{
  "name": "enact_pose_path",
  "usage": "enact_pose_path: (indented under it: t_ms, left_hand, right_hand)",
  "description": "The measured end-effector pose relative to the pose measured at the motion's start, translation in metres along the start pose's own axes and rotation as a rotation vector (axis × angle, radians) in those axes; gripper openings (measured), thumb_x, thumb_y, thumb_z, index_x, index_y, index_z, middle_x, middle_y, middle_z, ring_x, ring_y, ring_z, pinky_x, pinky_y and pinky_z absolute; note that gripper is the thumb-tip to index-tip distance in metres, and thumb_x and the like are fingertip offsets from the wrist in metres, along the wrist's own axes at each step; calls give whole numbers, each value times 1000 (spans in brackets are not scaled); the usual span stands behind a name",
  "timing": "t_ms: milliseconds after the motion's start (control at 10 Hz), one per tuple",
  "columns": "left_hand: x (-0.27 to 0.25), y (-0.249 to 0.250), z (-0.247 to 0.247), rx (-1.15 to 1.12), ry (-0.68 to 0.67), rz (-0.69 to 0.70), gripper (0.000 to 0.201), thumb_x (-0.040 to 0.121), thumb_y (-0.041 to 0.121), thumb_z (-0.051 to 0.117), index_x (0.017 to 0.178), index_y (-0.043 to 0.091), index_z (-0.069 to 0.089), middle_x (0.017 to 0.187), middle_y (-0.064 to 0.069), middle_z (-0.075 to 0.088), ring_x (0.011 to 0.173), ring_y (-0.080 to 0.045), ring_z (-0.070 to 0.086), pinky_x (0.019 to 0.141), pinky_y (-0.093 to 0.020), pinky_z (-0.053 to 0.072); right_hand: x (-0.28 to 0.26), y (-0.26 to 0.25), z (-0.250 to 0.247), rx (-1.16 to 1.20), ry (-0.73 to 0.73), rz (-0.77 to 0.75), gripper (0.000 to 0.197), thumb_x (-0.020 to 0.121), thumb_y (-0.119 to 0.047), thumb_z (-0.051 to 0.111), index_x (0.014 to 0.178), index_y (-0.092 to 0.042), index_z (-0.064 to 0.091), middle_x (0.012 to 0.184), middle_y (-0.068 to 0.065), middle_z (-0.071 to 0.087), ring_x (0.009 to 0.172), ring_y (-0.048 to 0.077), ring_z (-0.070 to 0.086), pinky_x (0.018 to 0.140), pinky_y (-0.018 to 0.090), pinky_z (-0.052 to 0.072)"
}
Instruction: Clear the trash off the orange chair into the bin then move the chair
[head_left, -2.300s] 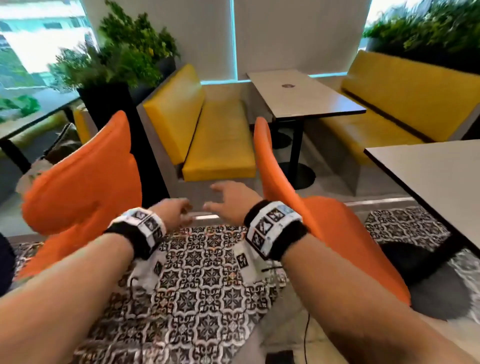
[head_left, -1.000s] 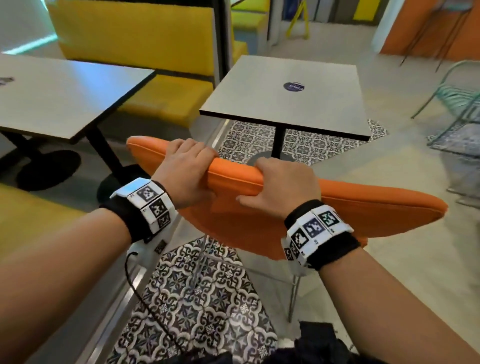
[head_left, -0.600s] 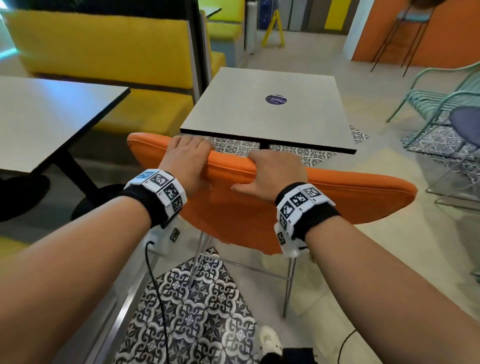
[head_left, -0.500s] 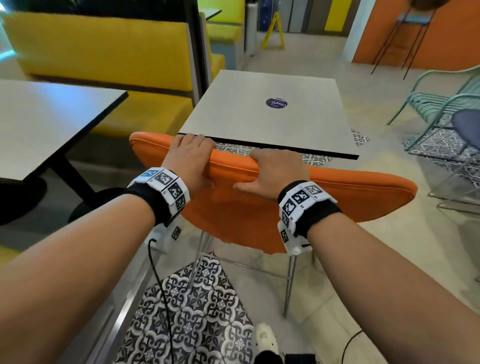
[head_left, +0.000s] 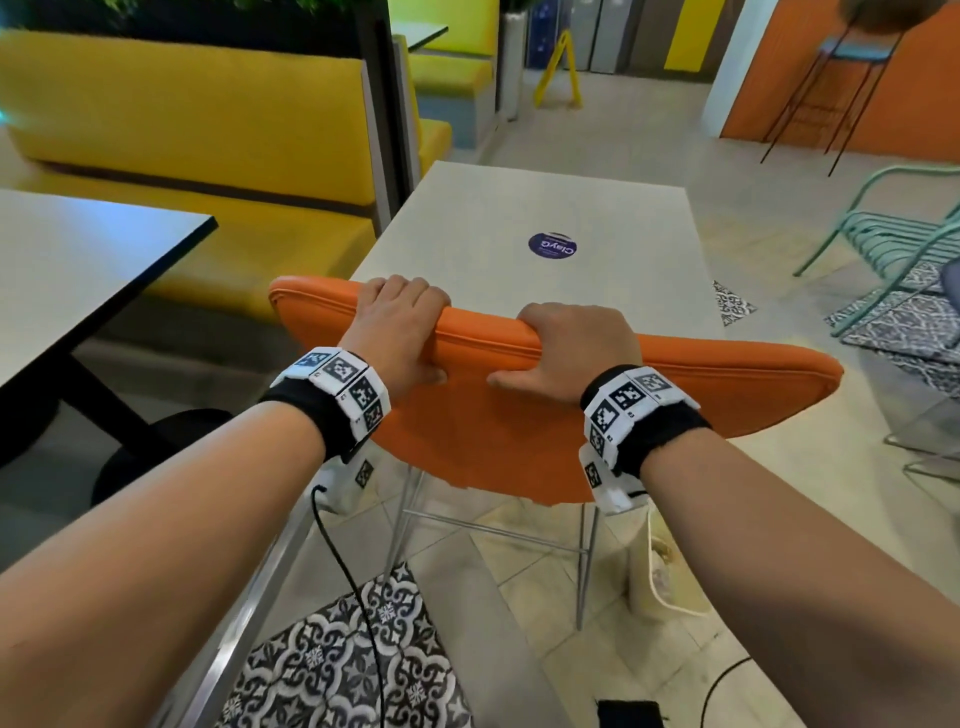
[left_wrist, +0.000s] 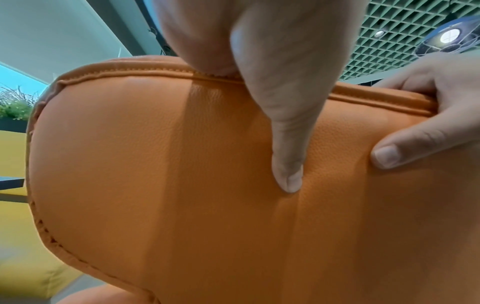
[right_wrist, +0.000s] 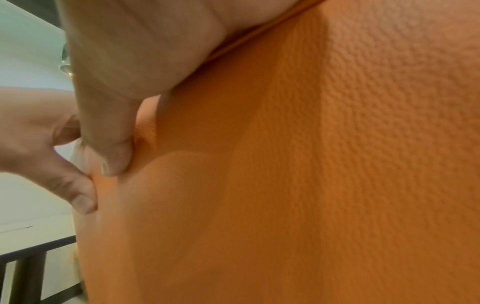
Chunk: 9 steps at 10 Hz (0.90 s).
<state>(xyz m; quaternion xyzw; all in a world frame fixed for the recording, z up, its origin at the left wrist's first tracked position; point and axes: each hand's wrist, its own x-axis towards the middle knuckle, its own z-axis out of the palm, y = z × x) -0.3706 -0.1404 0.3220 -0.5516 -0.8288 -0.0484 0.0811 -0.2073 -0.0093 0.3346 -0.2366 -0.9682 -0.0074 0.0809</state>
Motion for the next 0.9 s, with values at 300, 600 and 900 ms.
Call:
enact_pose_path:
  t_ms: [300, 600, 900]
  left_hand:
    - [50, -14, 11, -4, 13, 61, 75, 61, 48, 78, 124, 23, 45, 123, -2, 55, 119, -27, 45, 109, -44, 24]
    - [36, -12, 7, -39, 30, 81, 78, 64, 45, 76, 130, 23, 41, 131, -2, 51, 124, -26, 42, 113, -43, 22]
    - [-84, -11, 65, -178, 29, 21, 102, 77, 42, 62, 150, 25, -7, 159, 9, -18, 149, -19, 13, 123, -34, 2]
  right_hand:
    - [43, 26, 12, -23, 32, -20, 65, 66, -77, 51, 104, -24, 59, 93, -3, 69, 80, 23, 66, 68, 32, 50]
    - [30, 20, 11, -15, 93, -10, 67, 68, -78, 51, 108, -26, 59, 95, -3, 70, 81, 21, 66, 69, 32, 51]
    - [-50, 28, 64, 32, 403, -113, 64, 86, -35, 50, 146, -17, 34, 156, 2, 31, 144, 24, 24, 117, 41, 18]
